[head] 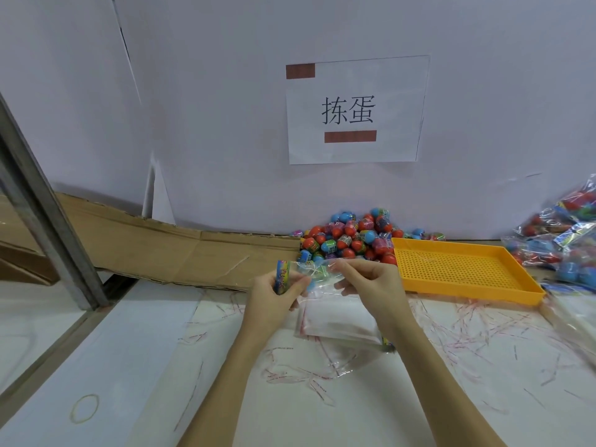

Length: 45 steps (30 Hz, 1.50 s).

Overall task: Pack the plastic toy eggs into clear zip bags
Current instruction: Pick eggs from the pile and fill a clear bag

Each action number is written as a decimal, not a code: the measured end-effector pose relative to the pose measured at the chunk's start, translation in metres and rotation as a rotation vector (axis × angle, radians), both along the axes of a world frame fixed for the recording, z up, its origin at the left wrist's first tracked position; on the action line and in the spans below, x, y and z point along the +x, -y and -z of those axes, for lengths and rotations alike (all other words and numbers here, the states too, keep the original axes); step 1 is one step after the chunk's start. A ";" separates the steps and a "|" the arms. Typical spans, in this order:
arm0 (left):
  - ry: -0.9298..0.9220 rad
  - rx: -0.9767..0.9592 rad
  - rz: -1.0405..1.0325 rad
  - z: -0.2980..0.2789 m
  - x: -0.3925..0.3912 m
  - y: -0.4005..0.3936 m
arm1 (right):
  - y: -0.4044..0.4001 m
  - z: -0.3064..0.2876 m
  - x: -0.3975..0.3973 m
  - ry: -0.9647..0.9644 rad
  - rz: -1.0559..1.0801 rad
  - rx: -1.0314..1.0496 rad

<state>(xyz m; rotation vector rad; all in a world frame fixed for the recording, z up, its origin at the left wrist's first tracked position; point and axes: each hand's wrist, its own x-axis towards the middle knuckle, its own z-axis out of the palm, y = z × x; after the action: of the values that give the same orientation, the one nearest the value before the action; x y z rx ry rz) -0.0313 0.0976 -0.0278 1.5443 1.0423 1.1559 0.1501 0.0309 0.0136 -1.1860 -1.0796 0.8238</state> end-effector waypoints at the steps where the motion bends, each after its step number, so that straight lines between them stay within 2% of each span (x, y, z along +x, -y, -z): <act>1: -0.020 0.012 -0.023 0.001 -0.001 -0.001 | 0.000 0.001 0.000 -0.048 -0.043 -0.021; 4: -0.014 0.013 -0.048 0.001 -0.002 -0.001 | -0.001 0.002 0.003 -0.221 -0.202 -0.113; 7: 0.042 -0.011 -0.040 -0.002 -0.001 0.000 | -0.004 0.004 0.003 -0.251 -0.273 -0.212; 9: 0.015 0.009 -0.045 -0.002 0.000 0.002 | -0.005 0.006 0.002 -0.274 -0.313 -0.261; 12: -0.049 0.030 -0.050 -0.001 0.001 0.003 | -0.003 0.009 0.000 -0.361 -0.390 -0.271; 16: -0.072 0.029 -0.064 -0.004 0.002 0.004 | -0.005 0.010 0.001 -0.427 -0.371 -0.253; 21: 0.047 0.131 -0.080 -0.003 -0.004 0.000 | -0.005 0.007 0.005 -0.378 -0.409 -0.248; 26: 0.046 0.174 -0.088 -0.008 -0.005 0.005 | -0.001 0.003 -0.002 -0.370 -0.620 -0.275; 29: -0.041 0.228 -0.150 -0.011 -0.003 0.008 | 0.002 0.002 -0.008 -0.246 -0.613 -0.251; 31: -0.168 0.404 -0.210 -0.013 -0.006 0.008 | 0.001 0.002 -0.012 -0.064 -0.466 -0.204; 33: -0.344 0.600 -0.085 -0.010 -0.009 0.006 | 0.000 0.004 -0.013 0.076 -0.331 -0.147; 36: -0.634 0.802 0.033 -0.003 -0.006 0.009 | 0.002 0.010 -0.013 0.136 -0.425 -0.118; 38: -0.720 0.897 -0.033 -0.002 -0.002 0.009 | 0.003 0.010 -0.014 0.201 -0.430 -0.125; 40: -0.713 0.960 -0.171 -0.005 -0.005 0.008 | 0.002 0.007 -0.016 0.159 -0.376 -0.068; 42: -0.639 0.887 -0.277 -0.009 -0.011 0.004 | 0.000 0.005 -0.015 0.017 -0.308 0.037; 44: -0.468 0.646 -0.317 -0.011 -0.017 0.003 | -0.003 0.007 -0.011 -0.110 -0.202 0.103; 45: -0.353 0.504 -0.324 -0.011 -0.019 0.003 | -0.005 0.008 -0.010 -0.084 -0.143 0.110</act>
<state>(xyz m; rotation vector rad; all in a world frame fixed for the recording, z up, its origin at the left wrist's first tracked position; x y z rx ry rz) -0.0501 0.0950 -0.0165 2.0835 1.3388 1.4827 0.1405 0.0357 0.0055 -0.9823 -1.1352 0.9044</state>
